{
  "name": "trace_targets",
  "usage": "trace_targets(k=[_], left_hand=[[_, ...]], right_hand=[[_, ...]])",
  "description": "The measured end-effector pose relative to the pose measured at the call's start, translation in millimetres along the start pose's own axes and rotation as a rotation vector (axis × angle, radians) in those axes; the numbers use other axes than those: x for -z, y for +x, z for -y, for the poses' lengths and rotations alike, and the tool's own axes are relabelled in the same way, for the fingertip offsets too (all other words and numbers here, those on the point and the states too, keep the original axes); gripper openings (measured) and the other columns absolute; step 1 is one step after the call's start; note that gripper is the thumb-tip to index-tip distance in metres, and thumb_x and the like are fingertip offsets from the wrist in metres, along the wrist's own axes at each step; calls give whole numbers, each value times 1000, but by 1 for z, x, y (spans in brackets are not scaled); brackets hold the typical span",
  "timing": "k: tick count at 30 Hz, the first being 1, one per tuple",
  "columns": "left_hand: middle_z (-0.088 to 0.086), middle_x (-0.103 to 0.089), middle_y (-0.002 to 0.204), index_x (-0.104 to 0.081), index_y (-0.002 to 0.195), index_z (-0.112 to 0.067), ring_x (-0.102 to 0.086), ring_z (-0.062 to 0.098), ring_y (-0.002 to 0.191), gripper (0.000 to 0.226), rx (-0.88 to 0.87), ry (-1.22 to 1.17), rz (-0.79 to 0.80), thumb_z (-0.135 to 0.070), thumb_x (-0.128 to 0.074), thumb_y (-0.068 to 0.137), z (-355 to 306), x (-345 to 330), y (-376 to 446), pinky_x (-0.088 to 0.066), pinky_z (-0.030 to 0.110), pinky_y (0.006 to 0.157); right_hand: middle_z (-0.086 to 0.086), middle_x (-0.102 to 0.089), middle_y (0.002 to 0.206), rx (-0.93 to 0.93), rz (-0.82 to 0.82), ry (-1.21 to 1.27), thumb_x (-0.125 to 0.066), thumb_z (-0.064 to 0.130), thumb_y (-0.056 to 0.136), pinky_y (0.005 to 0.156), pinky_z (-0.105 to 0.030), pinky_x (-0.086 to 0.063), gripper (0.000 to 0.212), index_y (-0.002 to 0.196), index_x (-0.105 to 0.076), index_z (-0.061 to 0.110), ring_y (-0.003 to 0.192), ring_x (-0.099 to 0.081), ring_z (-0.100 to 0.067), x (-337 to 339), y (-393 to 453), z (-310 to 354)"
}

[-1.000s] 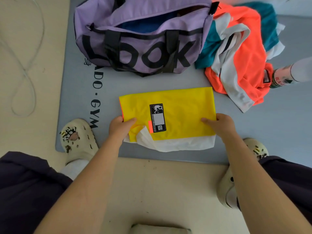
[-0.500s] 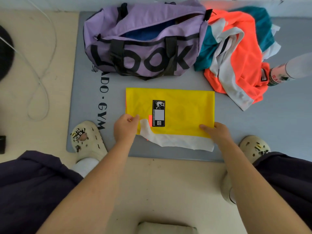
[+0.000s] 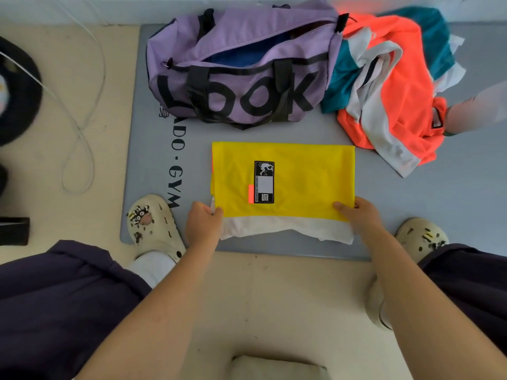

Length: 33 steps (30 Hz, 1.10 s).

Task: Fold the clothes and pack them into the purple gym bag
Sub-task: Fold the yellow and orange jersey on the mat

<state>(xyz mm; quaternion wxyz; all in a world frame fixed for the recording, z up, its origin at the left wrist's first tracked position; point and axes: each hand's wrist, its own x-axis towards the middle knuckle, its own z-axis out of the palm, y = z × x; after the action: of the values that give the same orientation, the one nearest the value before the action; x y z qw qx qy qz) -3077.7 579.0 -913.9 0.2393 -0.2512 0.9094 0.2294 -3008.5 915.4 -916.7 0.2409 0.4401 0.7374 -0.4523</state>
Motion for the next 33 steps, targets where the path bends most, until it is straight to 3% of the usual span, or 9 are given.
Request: trace_targets(k=[5,11,13,16,20,24,27,30,33], left_hand=[[4,-65,81,-60,87,-15,-65,24,73,43,250,-159,204,-56,-67,80,-7,-20,-7,-37,27,50],[1,-64,77,-61,70,-21,-58,16,68,31,204,-172,297,-48,-72,81,-3,-20,2,-42,26,57],[7,-70,96,-68,81,-21,-62,18,78,25,169,-221,305,-46,-73,81,3,-12,9,-44,27,61],[13,-64,124,-65,120,-10,-62,29,107,54,87,-81,326,-49,-70,83,12,0,14,-46,31,77],[2,-58,75,-57,74,-18,-55,20,66,43,-31,73,211,-58,-72,77,13,4,5,-33,25,50],[9,-53,111,-54,109,-14,-52,23,89,41,-338,164,-248,-45,-66,85,-17,-2,-11,-42,33,60],[12,-42,144,-46,139,-20,-42,31,126,51,-602,268,-114,-41,-56,94,-45,-15,-15,-45,45,89],[13,-16,161,-24,153,-24,-18,34,146,66,-505,330,56,-52,-46,97,-56,-31,-13,-34,54,106],[12,-2,164,-11,156,-24,-3,31,151,72,-473,396,73,-59,-34,98,-56,-37,0,-24,56,113]], right_hand=[[-6,-61,95,-4,35,-51,-69,39,87,78,-42,-50,26,98,-60,17,82,-57,-24,4,-3,4],[-9,-64,94,-54,85,-142,-72,37,85,77,-39,-49,26,97,-65,15,83,-59,-25,4,-6,-1],[-9,-67,99,-109,131,-5,-73,36,85,83,-41,-54,28,102,-65,15,89,-64,-26,5,-7,-5],[-10,-69,99,-180,219,82,-73,34,85,75,-39,-57,26,101,-64,15,86,-67,-25,6,-10,-10],[-12,-66,82,-115,32,-186,-75,37,84,64,-38,-55,31,86,-57,11,70,-64,-27,6,-9,-11],[-4,-56,88,31,-183,-148,-72,41,85,51,-29,-37,38,95,-49,13,67,-52,-16,0,-3,3],[-6,-54,91,26,-184,-64,-67,44,88,50,-28,-34,40,100,-50,10,71,-50,-19,-8,5,17],[-20,-62,88,-2,-102,-139,-64,41,91,56,-35,-41,43,96,-62,-2,78,-59,-35,-7,12,20],[-7,-64,60,-99,152,-245,-63,36,94,44,-20,-46,37,83,-63,1,52,-62,-20,-2,3,12]])
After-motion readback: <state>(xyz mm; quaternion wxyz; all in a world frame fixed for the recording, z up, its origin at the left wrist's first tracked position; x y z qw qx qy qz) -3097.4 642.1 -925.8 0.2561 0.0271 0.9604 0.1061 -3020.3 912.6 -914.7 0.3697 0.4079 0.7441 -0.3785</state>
